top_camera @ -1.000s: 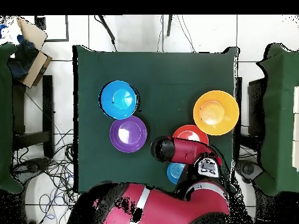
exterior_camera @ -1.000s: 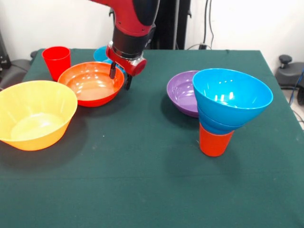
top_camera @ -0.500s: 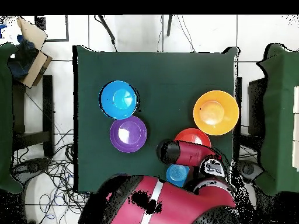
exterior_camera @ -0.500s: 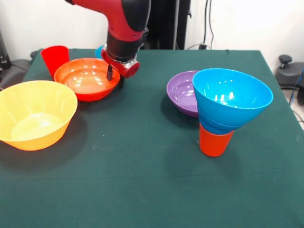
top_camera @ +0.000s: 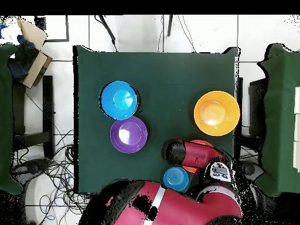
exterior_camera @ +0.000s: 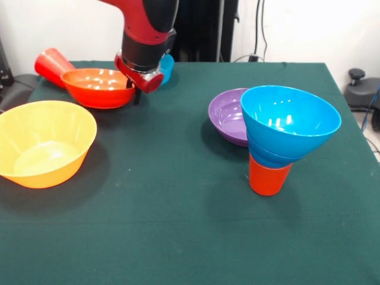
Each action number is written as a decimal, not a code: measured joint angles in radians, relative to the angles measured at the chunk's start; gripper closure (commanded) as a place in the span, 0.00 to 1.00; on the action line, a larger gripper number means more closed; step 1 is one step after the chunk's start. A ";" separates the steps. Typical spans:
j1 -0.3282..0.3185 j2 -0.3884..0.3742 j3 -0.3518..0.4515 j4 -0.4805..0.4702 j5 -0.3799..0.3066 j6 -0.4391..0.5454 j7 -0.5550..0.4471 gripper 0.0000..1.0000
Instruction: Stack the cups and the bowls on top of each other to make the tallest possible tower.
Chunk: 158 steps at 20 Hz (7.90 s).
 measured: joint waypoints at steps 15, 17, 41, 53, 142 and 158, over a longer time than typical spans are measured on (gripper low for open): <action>-0.104 -0.200 0.127 -0.005 0.057 0.328 0.000 1.00; -0.121 -0.225 0.151 -0.010 0.071 0.389 0.000 1.00; 0.007 -0.229 0.248 -0.511 0.124 0.823 0.000 1.00; 0.127 -0.092 0.210 -0.845 0.204 1.089 0.094 1.00; 0.403 0.399 -0.527 -1.351 0.719 1.248 0.930 1.00; 0.411 0.299 -0.459 -1.169 0.711 1.133 0.930 1.00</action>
